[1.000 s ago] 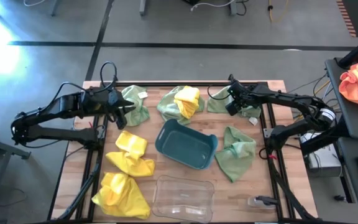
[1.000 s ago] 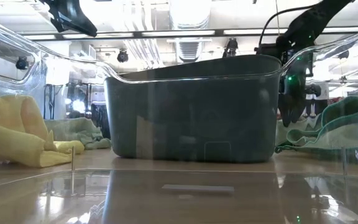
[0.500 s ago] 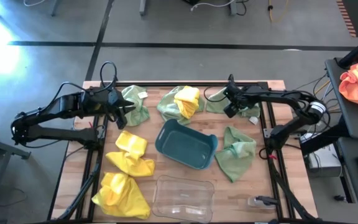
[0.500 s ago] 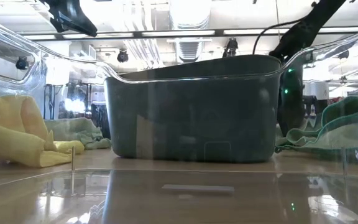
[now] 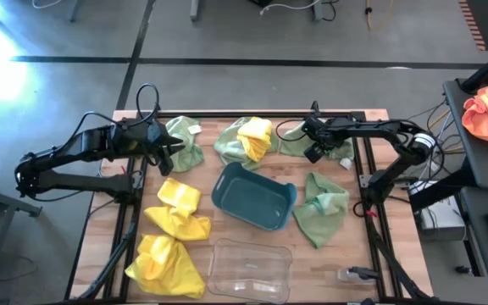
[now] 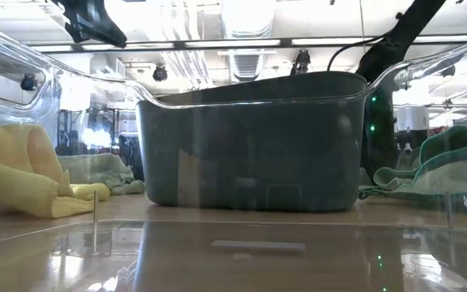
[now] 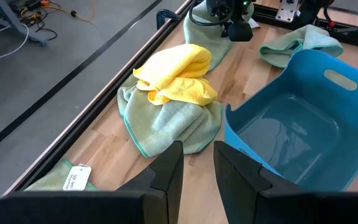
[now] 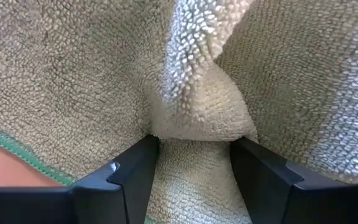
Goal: Sort microfiber towel by color & place in baskets
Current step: Put the top right green microfiber cloth into the blue bin
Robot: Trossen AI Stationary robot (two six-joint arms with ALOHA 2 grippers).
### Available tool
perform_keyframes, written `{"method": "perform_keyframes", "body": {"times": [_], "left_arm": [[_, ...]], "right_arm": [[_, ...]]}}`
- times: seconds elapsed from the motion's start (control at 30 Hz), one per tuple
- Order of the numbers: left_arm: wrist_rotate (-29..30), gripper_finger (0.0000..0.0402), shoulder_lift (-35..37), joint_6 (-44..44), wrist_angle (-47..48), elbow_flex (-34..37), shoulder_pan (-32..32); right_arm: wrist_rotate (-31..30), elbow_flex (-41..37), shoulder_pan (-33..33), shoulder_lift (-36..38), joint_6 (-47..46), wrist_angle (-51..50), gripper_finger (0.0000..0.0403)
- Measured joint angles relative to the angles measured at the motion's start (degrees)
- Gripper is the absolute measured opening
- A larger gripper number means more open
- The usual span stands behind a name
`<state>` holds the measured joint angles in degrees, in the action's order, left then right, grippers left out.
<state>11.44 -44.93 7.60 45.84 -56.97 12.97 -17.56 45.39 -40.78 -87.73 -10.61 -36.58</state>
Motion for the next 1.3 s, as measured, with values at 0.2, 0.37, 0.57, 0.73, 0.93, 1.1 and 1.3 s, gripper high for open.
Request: {"method": "perform_keyframes", "body": {"times": [0.2,0.37,0.57,0.73,0.93,1.1,1.3], "left_arm": [[0.0,0.0075,0.02,0.45,-0.01,0.0,0.0],[0.0,0.0075,0.02,0.47,-0.01,0.0,0.0],[-0.02,0.0075,0.02,0.89,-0.01,0.0,0.0],[-0.02,0.0075,0.02,0.89,-0.02,0.0,0.0],[-0.02,0.0075,0.02,0.89,-0.02,0.0,-0.02],[-0.03,0.0075,0.02,0.89,-0.01,0.0,0.0],[-0.02,0.0075,0.02,0.89,-0.02,0.0,0.0]], "right_arm": [[1.4,-0.22,0.01,1.38,-1.94,-0.2,0.0176],[3.45,-0.31,0.01,2.5,-2.93,-0.39,0.0131],[4.94,-0.31,0.02,2.67,-4.36,-0.46,0.007],[5.29,-0.31,0.03,2.77,-5.97,-0.48,0.0033],[11.65,1.5,0.03,3.79,-7.48,-2.58,0.0015],[13.79,5.63,0.16,7.46,-8.84,-4.82,0.0014],[13.75,13.55,1.29,13.63,-9.07,-8.55,0.0013]]}}
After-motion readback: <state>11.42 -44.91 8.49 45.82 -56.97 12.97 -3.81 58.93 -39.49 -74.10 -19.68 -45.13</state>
